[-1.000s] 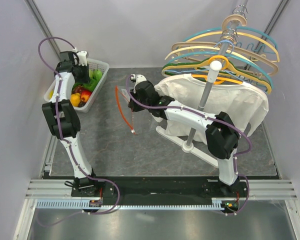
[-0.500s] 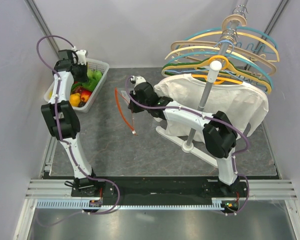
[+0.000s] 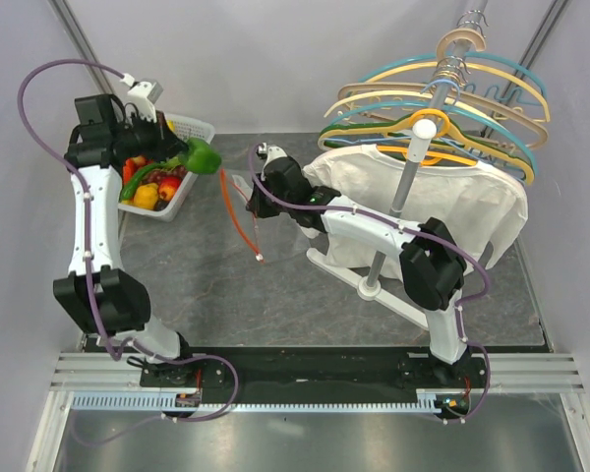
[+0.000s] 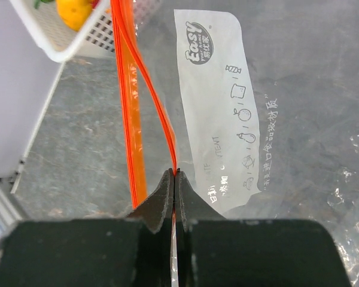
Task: Place the food in the zip-top bag and seal the zipper
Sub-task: Pick up the fake vegetable from the bin, then place the fake vegetable in the zipper food storage bag.
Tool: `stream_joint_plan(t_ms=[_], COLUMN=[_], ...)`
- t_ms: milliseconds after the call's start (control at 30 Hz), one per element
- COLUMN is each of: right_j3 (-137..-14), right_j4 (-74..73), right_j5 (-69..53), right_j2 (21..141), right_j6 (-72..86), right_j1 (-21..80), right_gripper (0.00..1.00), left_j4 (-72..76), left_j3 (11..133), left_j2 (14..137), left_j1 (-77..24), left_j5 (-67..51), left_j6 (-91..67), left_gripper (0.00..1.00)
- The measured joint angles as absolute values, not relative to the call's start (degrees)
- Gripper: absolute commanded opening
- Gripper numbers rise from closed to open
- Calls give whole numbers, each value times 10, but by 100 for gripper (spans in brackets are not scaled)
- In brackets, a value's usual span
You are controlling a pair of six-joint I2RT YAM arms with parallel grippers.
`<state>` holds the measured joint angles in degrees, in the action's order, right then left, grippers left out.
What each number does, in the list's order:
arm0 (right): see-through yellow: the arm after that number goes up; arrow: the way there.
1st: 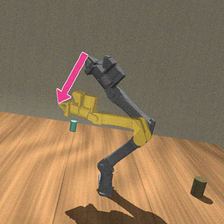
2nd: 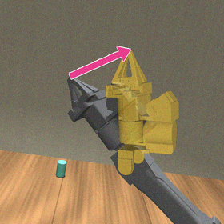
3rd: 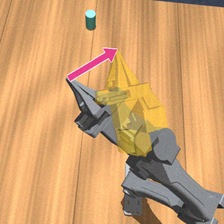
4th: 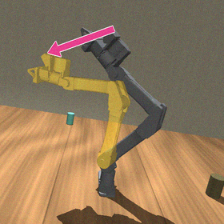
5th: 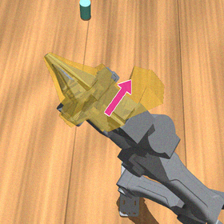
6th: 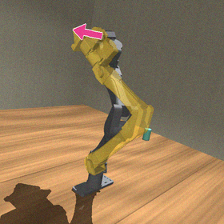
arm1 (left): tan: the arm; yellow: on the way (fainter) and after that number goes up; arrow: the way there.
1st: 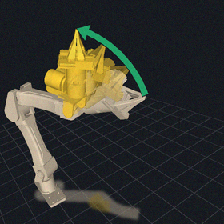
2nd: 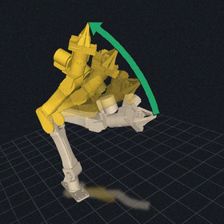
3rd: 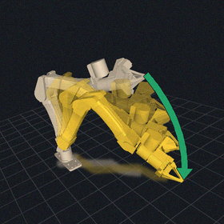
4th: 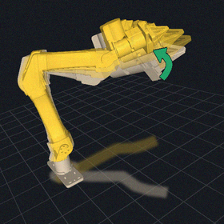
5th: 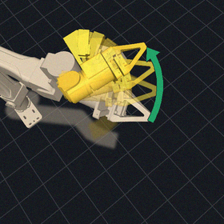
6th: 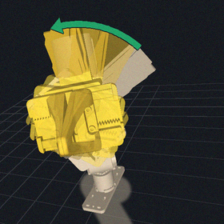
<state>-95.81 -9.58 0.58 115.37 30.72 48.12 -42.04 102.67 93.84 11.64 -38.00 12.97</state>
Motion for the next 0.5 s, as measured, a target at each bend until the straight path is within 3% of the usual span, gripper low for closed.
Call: stream_joint_plan(t_ms=[233, 500], right_j3=[-985, -988], right_j4=[-94, -94], right_j5=[-16, -29], right_j2=[1154, 1154], right_j6=[343, 369], right_j1=[481, 474], right_gripper=[0, 0], left_j4=[-447, -464], left_j3=[918, 844], left_j2=[858, 818], left_j1=[114, 114], left_j5=[-511, -520], left_j6=[100, 97], left_gripper=[2, 2])
